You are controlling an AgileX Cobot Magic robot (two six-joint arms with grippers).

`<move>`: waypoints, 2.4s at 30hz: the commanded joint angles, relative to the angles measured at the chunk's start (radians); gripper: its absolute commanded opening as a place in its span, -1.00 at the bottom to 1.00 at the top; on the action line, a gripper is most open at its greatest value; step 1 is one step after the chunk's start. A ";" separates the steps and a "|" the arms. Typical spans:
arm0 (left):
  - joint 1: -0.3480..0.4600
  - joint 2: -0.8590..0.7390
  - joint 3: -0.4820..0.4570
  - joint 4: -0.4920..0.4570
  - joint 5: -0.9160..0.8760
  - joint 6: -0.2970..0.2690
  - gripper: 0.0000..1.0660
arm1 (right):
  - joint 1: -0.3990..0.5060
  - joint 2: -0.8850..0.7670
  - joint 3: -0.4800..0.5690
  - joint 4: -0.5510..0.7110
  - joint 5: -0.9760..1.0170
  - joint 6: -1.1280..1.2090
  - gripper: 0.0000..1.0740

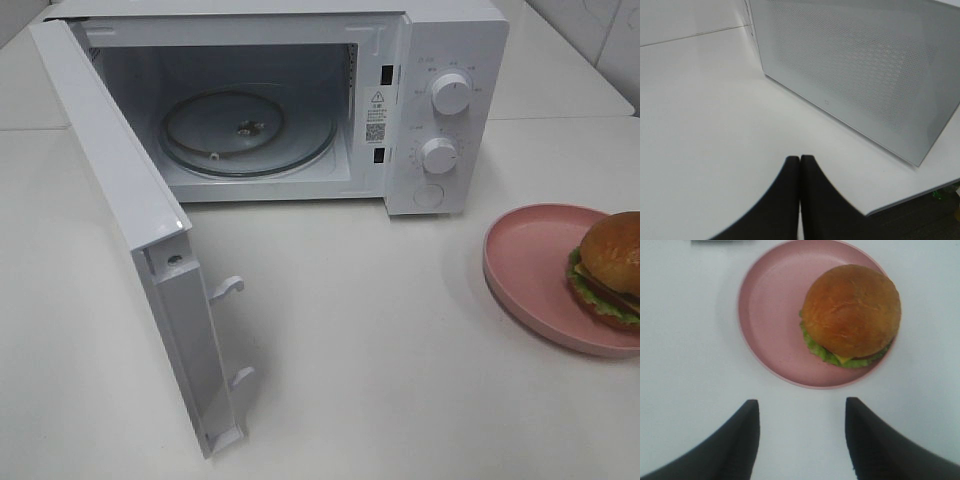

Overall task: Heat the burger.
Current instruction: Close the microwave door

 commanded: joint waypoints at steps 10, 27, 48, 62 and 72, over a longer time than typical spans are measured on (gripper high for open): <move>0.003 -0.021 0.004 -0.007 -0.016 -0.005 -0.99 | -0.004 -0.009 -0.007 0.359 0.165 -0.342 -0.03; 0.003 -0.021 0.004 -0.007 -0.016 -0.005 -0.99 | -0.004 -0.370 -0.007 0.348 0.290 -0.378 -0.03; 0.003 -0.021 0.004 -0.007 -0.017 -0.005 -0.99 | -0.004 -0.744 0.104 0.317 0.253 -0.374 -0.03; 0.003 0.029 -0.024 -0.010 -0.219 0.015 -0.99 | -0.004 -0.748 0.104 0.317 0.253 -0.374 -0.03; 0.003 0.321 -0.024 -0.037 -0.405 0.032 -0.99 | -0.038 -0.748 0.104 0.317 0.252 -0.374 -0.03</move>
